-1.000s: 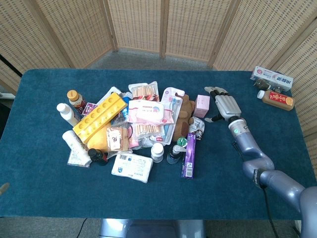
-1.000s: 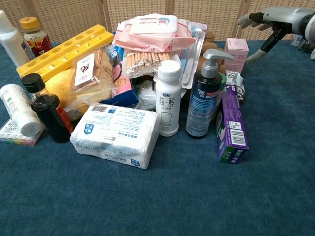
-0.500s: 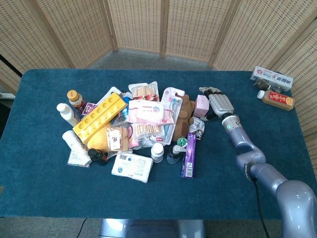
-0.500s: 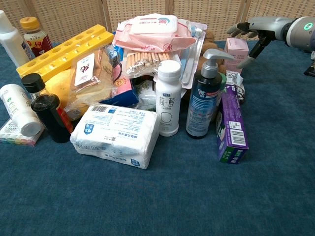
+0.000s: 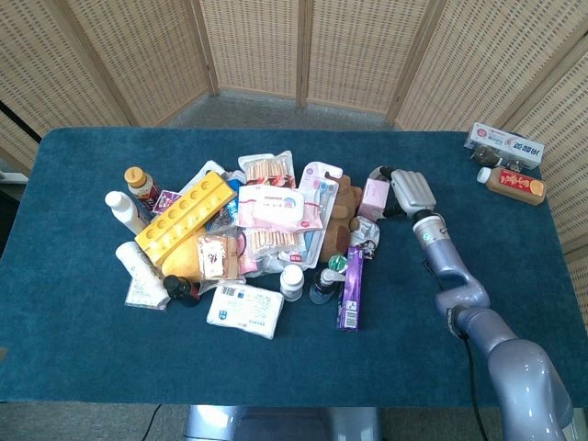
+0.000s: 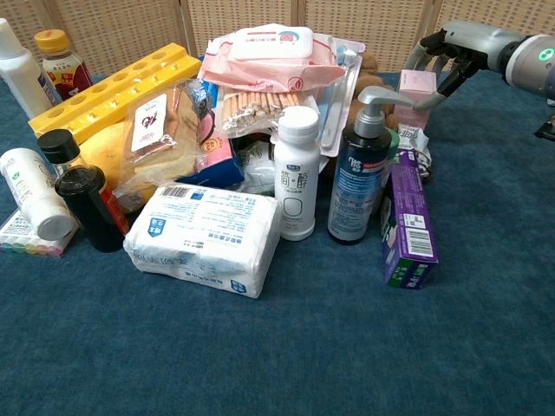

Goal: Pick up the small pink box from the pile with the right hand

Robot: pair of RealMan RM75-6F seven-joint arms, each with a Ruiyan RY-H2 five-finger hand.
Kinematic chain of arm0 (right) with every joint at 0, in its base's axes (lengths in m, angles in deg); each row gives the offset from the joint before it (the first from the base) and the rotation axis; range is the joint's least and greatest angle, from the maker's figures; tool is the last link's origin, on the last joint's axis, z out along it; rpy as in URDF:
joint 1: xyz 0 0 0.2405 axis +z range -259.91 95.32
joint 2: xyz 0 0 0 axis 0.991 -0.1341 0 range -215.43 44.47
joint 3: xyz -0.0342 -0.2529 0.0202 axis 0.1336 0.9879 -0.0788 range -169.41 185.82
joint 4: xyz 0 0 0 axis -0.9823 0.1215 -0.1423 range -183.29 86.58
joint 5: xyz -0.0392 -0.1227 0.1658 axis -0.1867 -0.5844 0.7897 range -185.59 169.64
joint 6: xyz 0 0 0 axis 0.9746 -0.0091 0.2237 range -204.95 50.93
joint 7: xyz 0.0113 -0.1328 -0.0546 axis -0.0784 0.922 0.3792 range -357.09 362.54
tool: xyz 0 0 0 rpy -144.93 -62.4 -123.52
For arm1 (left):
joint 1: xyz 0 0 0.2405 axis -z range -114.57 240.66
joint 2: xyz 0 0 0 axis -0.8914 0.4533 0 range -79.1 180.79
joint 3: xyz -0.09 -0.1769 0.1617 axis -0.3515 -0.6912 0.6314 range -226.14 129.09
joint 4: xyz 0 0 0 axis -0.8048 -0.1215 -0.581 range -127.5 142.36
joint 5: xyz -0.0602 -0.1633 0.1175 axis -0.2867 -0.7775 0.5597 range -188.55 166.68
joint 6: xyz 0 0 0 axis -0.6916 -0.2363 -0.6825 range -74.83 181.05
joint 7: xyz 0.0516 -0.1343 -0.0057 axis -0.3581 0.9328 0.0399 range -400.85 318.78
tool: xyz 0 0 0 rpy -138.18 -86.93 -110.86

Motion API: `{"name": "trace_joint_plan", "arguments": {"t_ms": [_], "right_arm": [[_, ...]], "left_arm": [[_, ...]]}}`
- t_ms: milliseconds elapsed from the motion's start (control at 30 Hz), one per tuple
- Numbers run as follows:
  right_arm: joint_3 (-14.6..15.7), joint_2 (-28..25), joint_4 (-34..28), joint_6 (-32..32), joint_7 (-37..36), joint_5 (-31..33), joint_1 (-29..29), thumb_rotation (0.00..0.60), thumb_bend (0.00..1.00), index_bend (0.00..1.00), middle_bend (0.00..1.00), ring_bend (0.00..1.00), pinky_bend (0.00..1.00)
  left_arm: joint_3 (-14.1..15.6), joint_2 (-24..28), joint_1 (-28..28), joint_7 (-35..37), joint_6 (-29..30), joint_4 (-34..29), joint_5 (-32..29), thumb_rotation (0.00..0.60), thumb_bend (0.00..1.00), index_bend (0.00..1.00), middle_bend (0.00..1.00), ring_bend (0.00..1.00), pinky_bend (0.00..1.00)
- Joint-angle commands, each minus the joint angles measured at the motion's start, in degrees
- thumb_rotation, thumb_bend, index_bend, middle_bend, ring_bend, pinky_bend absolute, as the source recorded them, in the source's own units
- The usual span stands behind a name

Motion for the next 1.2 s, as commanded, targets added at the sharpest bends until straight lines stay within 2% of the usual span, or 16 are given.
{"name": "trace_joint_plan", "arguments": {"t_ms": [33,267,467,567,767,1000,1200], "right_arm": [[0.1,1.0,1.4,-1.0,-0.5,0.2,-0.3,0.6,0.09,0.53,0.58,0.58,0.7],[0.0,0.8,1.6,-2.8,-0.9,0.4,-1.1,0.6,0.12,0.57,0.61,0.61,0.73],[0.0,-2.9,-4.0,-8.0,0.1,0.2,-3.6,0.6,0.14,0.58,0.62,0.62,0.73],[-0.5,-5.9,-9.1,-10.6,1.7,0.6,-5.1,0.6,0.14,0.59,0.63,0.62,0.73],[-2.1,-14.4,-23.3,-15.6,7.7,1.7,-8.2,0.6,0.13,0.59,0.63,0.62,0.73],[-6.3,-25.6,-42.8,-19.4,16.9,5.1,-10.6,0.6,0.13,0.59,0.64,0.64,0.74],[-9.6,-32.8,-54.4,-21.4,23.1,7.7,-11.7,0.6,0.13,0.59,0.64,0.64,0.74]], "left_arm": [[-0.1,0.0,0.1,0.0,0.0,0.0,0.0,0.6,0.0,0.0,0.0,0.0,0.0],[-0.4,-0.2,0.5,0.2,-0.8,0.3,-0.3,0.6,0.0,0.0,0.0,0.0,0.0],[-0.7,-1.0,1.4,0.7,-2.2,1.0,-0.7,0.6,0.0,0.0,0.0,0.0,0.0],[-0.9,-1.3,1.9,1.0,-3.0,1.5,-0.9,0.6,0.0,0.0,0.0,0.0,0.0],[-1.5,-2.0,3.2,2.0,-4.6,2.6,-1.1,0.6,0.0,0.0,0.0,0.0,0.0],[-1.9,-2.7,4.4,4.2,-6.2,4.5,-1.0,0.6,0.0,0.0,0.0,0.0,0.0],[-1.8,-3.3,4.8,6.6,-6.9,6.5,-0.6,0.6,0.0,0.0,0.0,0.0,0.0]]}}
